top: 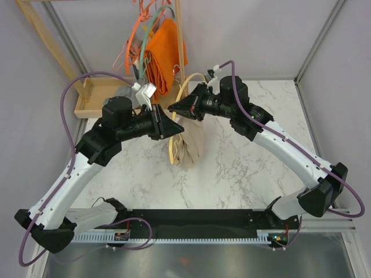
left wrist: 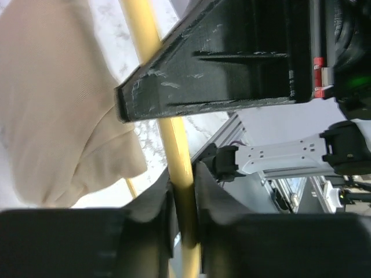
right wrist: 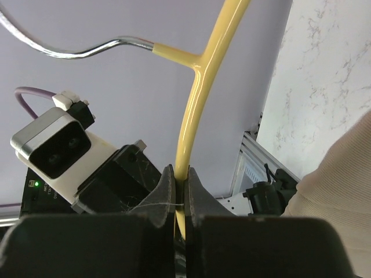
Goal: Place the trousers on the hanger
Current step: Place the hanger at the clothesline.
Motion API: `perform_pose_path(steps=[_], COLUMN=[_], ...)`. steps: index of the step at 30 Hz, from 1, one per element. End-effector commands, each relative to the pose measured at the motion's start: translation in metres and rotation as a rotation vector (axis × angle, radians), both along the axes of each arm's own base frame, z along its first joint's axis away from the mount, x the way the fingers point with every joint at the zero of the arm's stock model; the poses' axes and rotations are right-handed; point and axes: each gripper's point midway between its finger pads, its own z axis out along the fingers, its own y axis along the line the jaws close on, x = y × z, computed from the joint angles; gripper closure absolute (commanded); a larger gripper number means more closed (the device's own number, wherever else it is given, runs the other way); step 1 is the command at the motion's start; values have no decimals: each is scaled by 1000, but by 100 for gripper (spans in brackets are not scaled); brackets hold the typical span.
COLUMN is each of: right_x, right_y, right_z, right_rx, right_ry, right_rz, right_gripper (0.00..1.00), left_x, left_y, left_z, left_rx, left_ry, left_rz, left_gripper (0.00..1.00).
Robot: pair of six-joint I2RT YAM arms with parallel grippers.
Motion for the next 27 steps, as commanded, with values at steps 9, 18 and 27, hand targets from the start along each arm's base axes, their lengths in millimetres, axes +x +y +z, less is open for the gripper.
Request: perform_pose_path(steps=[9, 18, 27], right_x=[-14, 8, 38], right_y=[-1, -36, -74], right_z=[56, 39, 41], right_rx=[99, -78, -95], right_ry=[-179, -240, -242], right_rz=[41, -61, -151], right_gripper=[52, 22, 22], left_x=[-23, -59, -56], left_y=[46, 93, 166], left_z=[17, 10, -19], left_rx=[23, 44, 223], left_ry=[-19, 46, 176], left_rz=[161, 285, 667], left_gripper=[98, 98, 98])
